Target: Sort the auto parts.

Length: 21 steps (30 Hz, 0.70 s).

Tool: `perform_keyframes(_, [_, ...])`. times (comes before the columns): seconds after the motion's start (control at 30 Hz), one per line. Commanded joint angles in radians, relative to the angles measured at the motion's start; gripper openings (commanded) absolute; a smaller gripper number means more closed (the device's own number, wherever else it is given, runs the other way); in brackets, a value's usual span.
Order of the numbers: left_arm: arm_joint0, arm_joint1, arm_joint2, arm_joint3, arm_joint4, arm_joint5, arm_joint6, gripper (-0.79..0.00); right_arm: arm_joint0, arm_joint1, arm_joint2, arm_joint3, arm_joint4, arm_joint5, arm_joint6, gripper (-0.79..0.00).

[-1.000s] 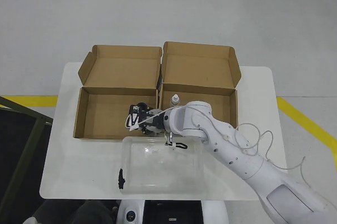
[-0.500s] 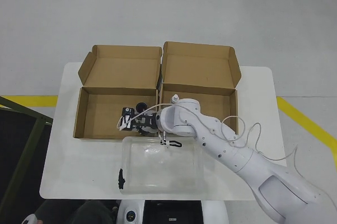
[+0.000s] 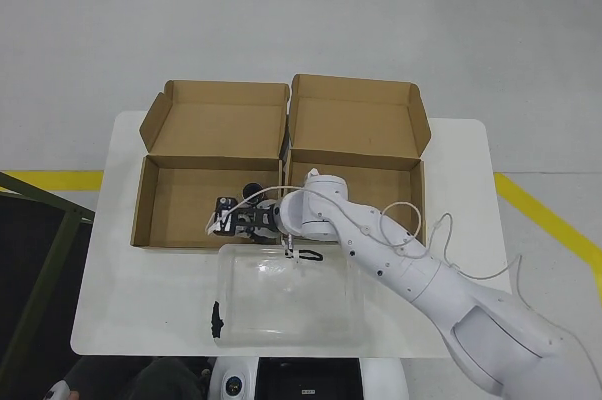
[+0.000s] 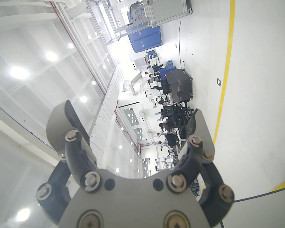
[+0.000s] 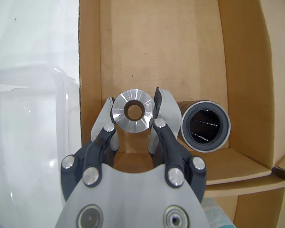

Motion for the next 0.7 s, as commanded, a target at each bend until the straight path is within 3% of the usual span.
perform_keyframes(0.0, [0.0,0.0,0.0,0.0,0.0,0.0,0.0,0.0,0.003,-0.004,-0.002,0.01,-0.003,-0.003,-0.001,-0.785])
perform_keyframes(0.17, [0.0,0.0,0.0,0.0,0.0,0.0,0.0,0.0,0.009,-0.014,-0.009,0.027,-0.02,-0.01,0.005,-0.785])
perform_keyframes(0.3, [0.0,0.0,0.0,0.0,0.0,0.0,0.0,0.0,0.015,-0.021,-0.012,0.037,-0.034,-0.018,0.012,-0.693])
perform_keyframes(0.67, [0.0,0.0,0.0,0.0,0.0,0.0,0.0,0.0,0.027,-0.037,-0.02,0.057,-0.071,-0.039,0.042,-0.628])
